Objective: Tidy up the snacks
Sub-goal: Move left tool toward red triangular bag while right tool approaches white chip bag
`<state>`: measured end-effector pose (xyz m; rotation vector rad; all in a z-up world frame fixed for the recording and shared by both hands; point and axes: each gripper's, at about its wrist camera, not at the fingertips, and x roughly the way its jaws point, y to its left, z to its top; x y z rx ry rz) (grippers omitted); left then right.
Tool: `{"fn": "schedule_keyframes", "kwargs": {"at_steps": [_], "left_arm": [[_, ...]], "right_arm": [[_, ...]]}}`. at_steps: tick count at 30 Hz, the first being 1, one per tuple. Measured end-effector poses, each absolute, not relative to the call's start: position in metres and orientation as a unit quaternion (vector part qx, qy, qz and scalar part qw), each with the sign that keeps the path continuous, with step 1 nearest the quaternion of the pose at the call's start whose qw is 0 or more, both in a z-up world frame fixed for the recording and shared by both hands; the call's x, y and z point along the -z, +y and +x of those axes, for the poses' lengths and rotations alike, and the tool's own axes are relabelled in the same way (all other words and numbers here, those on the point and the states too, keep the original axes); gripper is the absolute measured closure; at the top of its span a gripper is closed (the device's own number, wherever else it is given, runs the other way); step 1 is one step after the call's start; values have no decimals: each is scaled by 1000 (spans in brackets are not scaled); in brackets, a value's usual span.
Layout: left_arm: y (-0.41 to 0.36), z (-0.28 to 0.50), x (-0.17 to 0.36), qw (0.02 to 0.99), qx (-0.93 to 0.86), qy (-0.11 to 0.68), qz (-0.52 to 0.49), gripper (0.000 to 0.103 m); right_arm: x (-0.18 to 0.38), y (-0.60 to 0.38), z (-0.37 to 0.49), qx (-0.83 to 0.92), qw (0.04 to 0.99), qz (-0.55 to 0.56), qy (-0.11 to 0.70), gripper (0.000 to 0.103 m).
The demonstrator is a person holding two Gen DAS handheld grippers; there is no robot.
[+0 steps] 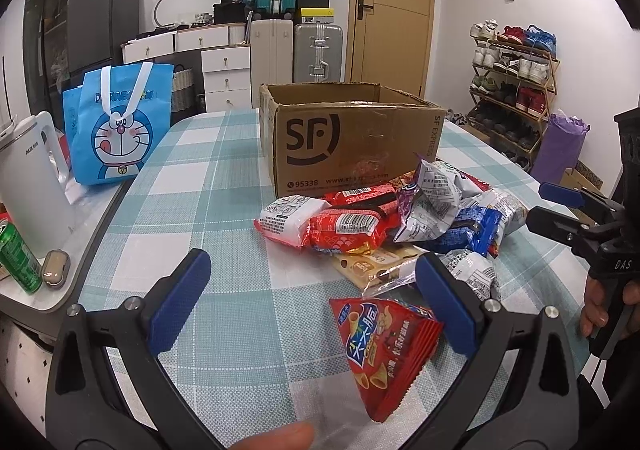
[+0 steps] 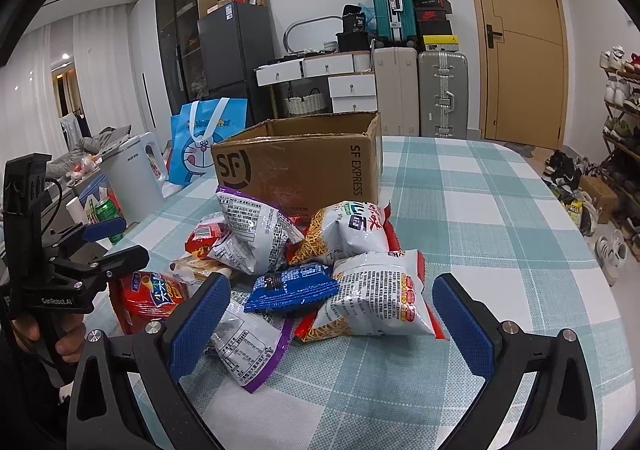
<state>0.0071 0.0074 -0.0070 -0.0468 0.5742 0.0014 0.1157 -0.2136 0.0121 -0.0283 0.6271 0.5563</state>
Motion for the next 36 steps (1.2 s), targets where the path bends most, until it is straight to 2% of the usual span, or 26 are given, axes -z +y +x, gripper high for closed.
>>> {"fn": "schedule_keyframes", "kwargs": {"at_steps": [20,36], "left_arm": [[-6,-1,1,952,24,305,-16,1],[-3,-1,12,935,60,350,-24,1]], "right_arm": [[-8,-223,129,-234,914,9,331,0],[-1,-218,135,-221,900,-24,375,0]]}}
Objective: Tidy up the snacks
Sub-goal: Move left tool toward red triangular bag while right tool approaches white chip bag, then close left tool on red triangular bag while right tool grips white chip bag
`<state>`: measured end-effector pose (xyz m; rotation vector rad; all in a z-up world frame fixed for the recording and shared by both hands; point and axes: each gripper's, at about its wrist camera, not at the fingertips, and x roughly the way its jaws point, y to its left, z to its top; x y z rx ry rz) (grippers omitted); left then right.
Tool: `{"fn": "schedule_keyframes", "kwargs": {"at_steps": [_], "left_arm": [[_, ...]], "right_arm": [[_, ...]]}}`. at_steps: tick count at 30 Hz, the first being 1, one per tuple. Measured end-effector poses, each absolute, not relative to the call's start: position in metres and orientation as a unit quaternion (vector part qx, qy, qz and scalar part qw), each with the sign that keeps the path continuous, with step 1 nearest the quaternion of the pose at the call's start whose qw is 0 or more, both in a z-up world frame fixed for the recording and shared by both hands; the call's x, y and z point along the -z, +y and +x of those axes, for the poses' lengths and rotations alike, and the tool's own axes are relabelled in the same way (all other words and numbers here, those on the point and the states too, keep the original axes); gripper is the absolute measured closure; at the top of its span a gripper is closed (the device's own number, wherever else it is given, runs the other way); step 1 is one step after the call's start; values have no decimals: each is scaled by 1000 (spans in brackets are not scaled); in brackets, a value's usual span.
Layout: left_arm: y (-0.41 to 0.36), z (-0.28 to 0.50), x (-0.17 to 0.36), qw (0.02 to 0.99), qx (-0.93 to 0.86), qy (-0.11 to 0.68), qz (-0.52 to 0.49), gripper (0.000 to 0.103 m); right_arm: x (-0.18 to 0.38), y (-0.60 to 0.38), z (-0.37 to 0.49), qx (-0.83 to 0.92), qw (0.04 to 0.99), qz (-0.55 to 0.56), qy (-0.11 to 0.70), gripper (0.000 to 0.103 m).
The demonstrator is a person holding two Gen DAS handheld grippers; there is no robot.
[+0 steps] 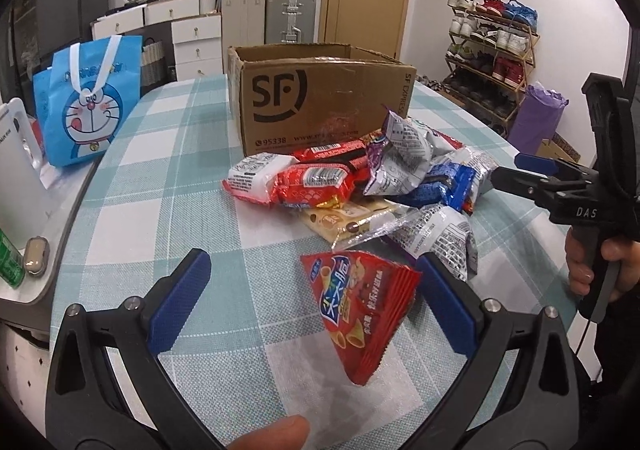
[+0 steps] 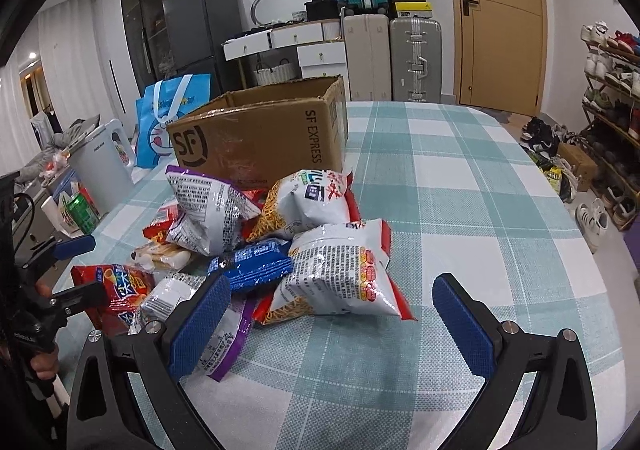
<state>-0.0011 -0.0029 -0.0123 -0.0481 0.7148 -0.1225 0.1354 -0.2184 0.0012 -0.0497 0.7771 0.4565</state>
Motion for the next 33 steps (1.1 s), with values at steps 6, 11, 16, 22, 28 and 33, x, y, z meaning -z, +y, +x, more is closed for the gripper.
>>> {"fn": "schedule_keyframes", "kwargs": {"at_steps": [6,11,16,22,28,33], "left_arm": [[-10,4,21,923,80,376,-11,1],[-14,10,30,916,77,394,-2,1],[-8,15,34,911,90,402,-23,7],[-11,17,40,902,110,416,-22,18],[-14,17,43,898,126,421,-26,29],[-11,18,42,897,135,418,-42,49]], "right_arm": [[3,-215,135,-216,896,-38,387,0],[8,-216,143,-209,889,-34,407,0],[16,-214,153,-211,878,-35,428,0],[24,-208,165,-212,870,-32,444,1],[30,-203,173,-217,865,-31,451,8],[30,-207,175,-222,863,-19,453,19]]}}
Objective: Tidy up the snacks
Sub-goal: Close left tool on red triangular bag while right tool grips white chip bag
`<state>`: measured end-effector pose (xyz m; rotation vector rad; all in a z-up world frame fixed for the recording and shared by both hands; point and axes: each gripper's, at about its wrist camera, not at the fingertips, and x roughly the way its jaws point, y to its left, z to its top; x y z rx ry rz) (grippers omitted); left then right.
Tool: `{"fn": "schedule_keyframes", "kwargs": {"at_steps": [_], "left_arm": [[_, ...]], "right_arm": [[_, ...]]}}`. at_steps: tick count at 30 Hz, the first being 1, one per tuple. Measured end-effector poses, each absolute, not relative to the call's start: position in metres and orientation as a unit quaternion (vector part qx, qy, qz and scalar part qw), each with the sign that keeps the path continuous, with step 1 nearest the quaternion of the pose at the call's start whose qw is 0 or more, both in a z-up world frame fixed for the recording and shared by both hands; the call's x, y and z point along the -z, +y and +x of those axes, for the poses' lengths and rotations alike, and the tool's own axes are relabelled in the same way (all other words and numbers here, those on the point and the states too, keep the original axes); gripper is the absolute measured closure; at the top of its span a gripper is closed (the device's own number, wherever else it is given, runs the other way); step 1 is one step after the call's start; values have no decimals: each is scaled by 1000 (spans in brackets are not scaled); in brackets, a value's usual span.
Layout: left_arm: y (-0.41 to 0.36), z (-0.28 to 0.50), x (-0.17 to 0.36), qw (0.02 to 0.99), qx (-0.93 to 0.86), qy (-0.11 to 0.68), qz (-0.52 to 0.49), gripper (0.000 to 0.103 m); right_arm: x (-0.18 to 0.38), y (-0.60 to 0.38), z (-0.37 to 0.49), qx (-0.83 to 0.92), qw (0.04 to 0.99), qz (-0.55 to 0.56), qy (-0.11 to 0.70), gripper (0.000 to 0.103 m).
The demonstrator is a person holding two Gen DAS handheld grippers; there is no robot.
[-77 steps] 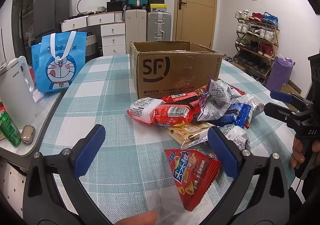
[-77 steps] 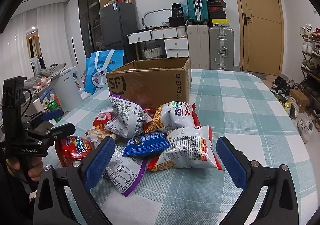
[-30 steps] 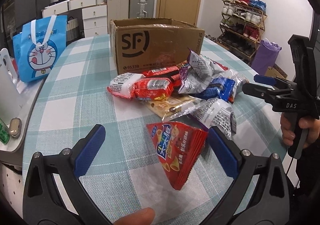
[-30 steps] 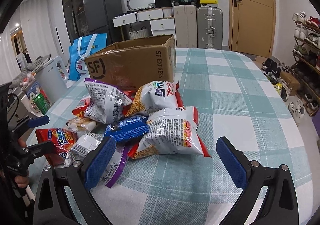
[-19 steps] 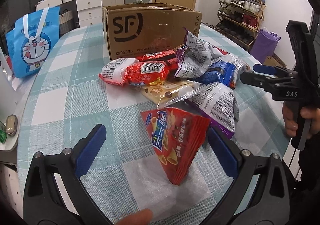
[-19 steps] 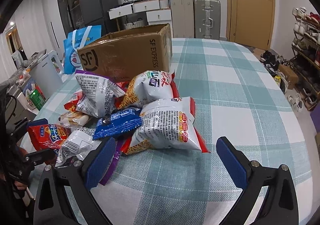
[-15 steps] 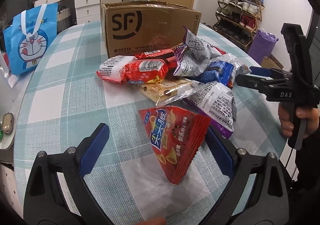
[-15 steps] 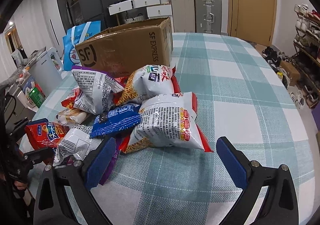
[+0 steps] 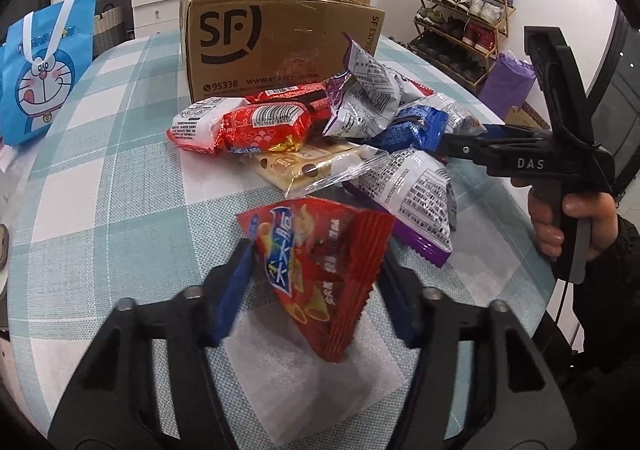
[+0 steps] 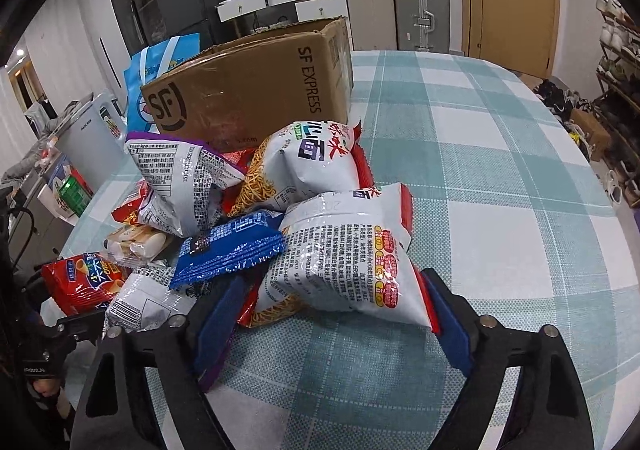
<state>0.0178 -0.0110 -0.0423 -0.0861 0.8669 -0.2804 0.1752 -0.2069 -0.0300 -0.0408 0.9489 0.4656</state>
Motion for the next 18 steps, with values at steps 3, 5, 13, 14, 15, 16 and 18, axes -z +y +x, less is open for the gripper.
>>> {"fn": "schedule_keyframes", "kwargs": {"at_steps": [3,5,13,14,15,16,18], "left_arm": [[-9,19,42,899,133,415,-39,58],[-9,19,41,900,132,413,-39,59],[-7,14,36,906,128,401,-40,61],[-7,14,35,907,127,400,-40,61],[-6,13,34,908,126,398,-40,61],[-5,13,33,909,124,397,-41,62],[-3,12,32,910,122,394,-44,62]], "right_arm": [[30,-212,177,-228,860,-1,457,28],[30,-214,176,-233,859,8,456,32],[28,-228,167,-244,862,36,442,50],[28,-229,167,-242,864,38,441,51],[27,-231,165,-240,865,38,440,52],[26,-233,164,-239,866,39,437,52],[24,-237,160,-235,870,40,432,53]]}}
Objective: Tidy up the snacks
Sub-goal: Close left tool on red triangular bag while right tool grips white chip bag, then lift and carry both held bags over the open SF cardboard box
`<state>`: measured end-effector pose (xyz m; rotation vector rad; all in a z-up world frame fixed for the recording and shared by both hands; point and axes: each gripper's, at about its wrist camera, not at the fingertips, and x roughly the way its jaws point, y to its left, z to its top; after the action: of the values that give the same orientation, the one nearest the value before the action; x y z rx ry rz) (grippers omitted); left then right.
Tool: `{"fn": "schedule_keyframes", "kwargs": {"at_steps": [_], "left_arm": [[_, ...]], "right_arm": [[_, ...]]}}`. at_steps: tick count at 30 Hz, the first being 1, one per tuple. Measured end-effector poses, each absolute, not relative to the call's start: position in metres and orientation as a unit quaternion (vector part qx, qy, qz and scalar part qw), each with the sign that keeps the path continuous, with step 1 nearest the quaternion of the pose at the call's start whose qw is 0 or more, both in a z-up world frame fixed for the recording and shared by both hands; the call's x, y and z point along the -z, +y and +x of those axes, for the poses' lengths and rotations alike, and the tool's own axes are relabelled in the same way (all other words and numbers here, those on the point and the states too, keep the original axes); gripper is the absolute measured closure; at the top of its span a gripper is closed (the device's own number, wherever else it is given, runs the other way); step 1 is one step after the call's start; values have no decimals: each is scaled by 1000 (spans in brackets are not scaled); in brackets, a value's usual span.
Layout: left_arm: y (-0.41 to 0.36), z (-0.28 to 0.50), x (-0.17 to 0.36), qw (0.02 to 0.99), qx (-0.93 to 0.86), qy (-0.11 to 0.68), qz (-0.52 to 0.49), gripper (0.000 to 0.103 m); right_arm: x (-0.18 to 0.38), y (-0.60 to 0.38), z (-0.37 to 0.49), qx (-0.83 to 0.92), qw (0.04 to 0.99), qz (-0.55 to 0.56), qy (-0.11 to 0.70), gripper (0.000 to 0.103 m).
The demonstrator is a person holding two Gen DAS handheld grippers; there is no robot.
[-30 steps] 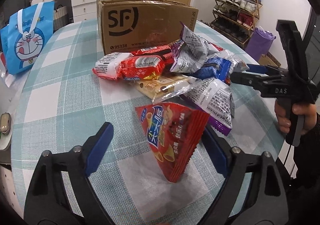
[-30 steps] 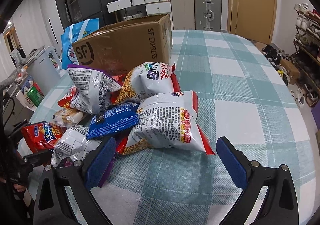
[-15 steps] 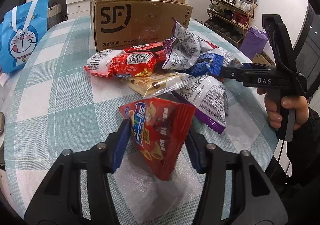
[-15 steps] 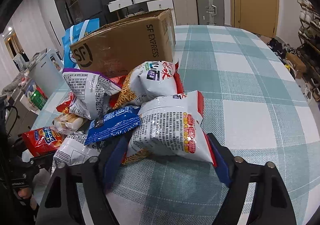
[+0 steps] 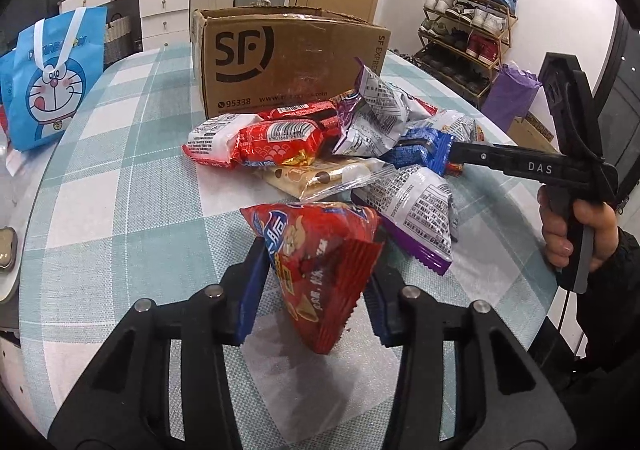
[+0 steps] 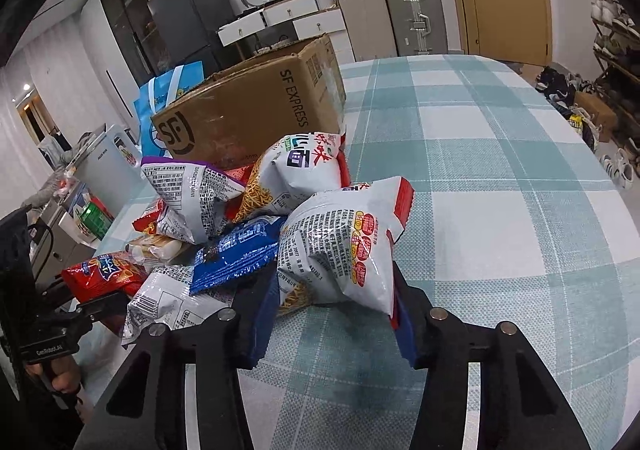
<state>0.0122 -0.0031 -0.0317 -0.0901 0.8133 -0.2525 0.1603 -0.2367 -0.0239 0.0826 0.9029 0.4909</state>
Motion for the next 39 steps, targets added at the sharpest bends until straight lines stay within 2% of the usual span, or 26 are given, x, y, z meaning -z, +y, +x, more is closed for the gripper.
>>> {"fn": "schedule_keyframes", "kwargs": {"at_steps": [15,27,39], "left_arm": [[10,-2,14,926,98,360,-57,62],[16,-15,-14,940,86,324,-65,62],[13,8,-41,950,62,299,-59,62]], "right_arm": [[-2,-268,131,-219,900,59,374,53],[-25,-257,125,-247,905,71,339,53],[-44,-238,135,-272,905,69,319,53]]}}
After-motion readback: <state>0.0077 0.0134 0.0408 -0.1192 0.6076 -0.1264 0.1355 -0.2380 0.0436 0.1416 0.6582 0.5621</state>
